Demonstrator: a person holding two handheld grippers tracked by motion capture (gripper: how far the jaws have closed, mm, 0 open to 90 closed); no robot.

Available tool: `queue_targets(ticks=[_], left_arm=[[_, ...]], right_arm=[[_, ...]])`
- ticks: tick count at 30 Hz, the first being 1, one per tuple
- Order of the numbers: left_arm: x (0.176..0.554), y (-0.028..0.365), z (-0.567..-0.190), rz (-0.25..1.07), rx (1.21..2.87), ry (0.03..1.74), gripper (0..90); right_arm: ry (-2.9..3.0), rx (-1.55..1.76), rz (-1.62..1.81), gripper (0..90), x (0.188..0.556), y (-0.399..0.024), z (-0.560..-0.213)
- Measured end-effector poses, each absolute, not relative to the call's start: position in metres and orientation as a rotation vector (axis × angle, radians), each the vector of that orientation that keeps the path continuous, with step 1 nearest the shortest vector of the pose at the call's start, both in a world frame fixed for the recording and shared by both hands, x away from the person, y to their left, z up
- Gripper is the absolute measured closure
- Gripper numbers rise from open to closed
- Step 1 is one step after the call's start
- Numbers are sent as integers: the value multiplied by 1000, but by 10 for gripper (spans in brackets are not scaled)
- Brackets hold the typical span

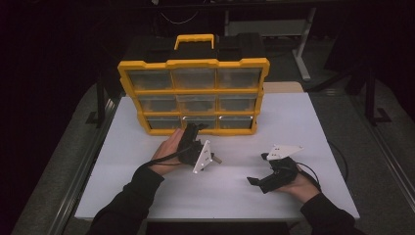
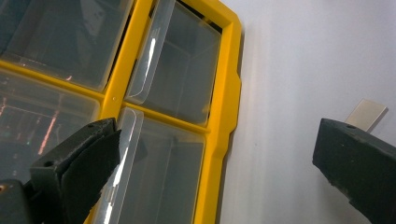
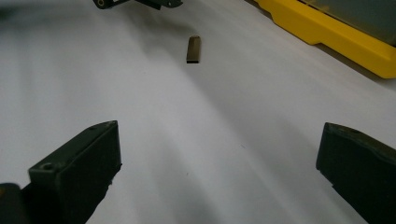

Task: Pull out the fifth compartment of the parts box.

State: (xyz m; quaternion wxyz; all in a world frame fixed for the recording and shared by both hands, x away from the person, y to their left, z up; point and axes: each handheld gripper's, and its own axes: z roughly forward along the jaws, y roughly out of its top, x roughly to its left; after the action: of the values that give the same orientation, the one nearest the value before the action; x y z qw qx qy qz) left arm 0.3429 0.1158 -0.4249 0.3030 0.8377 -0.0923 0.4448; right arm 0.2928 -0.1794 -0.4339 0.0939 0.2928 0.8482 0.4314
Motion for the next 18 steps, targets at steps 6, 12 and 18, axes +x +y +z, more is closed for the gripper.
queue_targets(ticks=[6, 12, 18], left_arm=[[341, 115, -425, 1229, 2228, -282, 3], [340, 114, -426, 1258, 2224, -309, 3], [338, 114, -427, 1301, 2226, -347, 3]], right_arm=[[2516, 868, 1279, 0, 293, -179, -434], [2517, 869, 1279, 0, 293, -179, -434], [2517, 869, 1280, 0, 293, -179, -434]])
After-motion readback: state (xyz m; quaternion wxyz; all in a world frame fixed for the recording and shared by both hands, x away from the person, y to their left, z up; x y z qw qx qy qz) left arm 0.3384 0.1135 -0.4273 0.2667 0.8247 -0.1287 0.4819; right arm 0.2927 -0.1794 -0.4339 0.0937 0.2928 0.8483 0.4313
